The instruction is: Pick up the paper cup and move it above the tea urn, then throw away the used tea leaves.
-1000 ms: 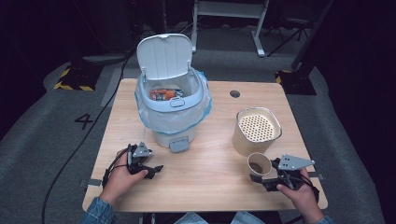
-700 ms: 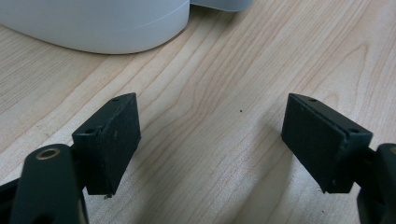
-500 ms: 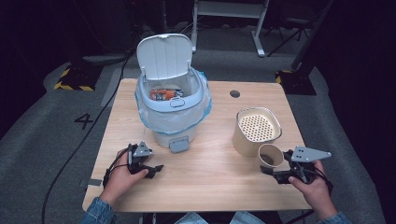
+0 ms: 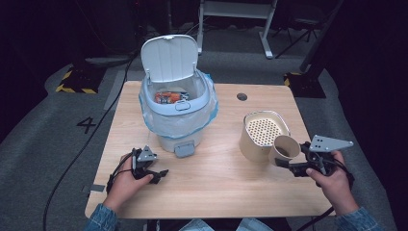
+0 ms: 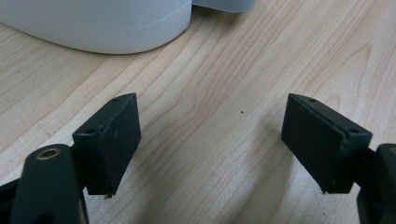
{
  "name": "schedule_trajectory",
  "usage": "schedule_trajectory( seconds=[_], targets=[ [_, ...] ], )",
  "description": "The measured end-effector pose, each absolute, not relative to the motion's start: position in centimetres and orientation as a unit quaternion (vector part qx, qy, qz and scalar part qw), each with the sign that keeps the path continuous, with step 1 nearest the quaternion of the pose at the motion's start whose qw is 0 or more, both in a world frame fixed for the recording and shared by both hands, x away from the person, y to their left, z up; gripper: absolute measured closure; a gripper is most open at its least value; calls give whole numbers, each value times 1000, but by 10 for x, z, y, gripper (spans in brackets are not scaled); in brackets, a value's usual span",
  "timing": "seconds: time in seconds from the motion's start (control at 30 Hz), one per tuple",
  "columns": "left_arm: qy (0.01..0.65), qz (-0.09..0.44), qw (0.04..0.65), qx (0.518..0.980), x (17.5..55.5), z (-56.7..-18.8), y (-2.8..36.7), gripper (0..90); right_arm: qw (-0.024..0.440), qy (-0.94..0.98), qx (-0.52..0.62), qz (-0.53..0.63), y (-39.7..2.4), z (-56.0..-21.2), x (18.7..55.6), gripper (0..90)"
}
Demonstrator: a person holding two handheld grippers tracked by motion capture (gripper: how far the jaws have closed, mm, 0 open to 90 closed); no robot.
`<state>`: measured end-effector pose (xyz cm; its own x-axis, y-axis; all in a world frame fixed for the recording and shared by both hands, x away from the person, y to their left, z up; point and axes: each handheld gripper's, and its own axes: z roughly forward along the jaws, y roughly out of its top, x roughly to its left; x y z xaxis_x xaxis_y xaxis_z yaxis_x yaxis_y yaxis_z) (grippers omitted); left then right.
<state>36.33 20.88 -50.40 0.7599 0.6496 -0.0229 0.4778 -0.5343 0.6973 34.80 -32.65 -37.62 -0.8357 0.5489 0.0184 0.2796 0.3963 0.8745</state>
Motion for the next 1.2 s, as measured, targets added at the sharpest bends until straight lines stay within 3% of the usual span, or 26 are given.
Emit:
schedule_trajectory(
  seconds=[0.43,1.2],
  targets=[
    [325,121,357,867,363,-504,209,203,162,819,264,483,-329,-350,382,319],
    [329,122,357,866,363,-504,208,202,206,814,282,465,-334,-351,430,318]
  ],
)
